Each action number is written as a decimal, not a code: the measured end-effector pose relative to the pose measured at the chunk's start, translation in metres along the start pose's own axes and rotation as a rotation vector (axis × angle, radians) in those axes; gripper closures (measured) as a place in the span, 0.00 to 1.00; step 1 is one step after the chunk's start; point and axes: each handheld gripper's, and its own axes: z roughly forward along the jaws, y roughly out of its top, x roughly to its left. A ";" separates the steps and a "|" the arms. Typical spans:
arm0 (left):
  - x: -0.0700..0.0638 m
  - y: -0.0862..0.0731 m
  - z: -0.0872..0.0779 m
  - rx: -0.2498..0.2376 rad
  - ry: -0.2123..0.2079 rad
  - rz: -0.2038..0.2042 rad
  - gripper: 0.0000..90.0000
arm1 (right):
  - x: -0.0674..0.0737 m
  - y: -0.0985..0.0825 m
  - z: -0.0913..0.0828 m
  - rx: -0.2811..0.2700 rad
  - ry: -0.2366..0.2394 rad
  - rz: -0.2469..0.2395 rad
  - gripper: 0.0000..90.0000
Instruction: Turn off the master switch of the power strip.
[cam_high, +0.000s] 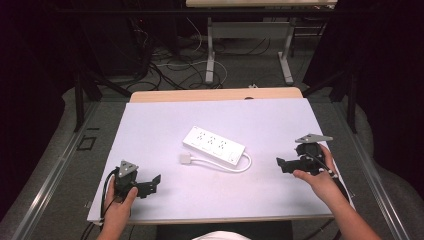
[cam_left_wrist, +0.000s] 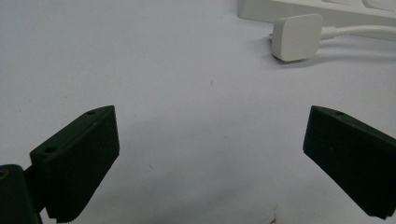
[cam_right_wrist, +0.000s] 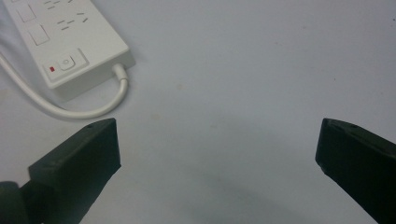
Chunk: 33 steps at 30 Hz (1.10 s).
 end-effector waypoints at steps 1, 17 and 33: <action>0.000 0.000 0.000 0.000 0.000 -0.001 0.04 | -0.001 -0.003 0.000 -0.002 -0.009 0.002 0.00; -0.001 0.000 0.001 0.003 -0.001 -0.001 0.04 | -0.028 -0.060 -0.003 -0.039 -0.077 0.139 0.00; 0.000 0.000 0.000 0.015 -0.003 -0.001 0.04 | -0.041 -0.088 0.004 -0.049 -0.120 0.184 0.00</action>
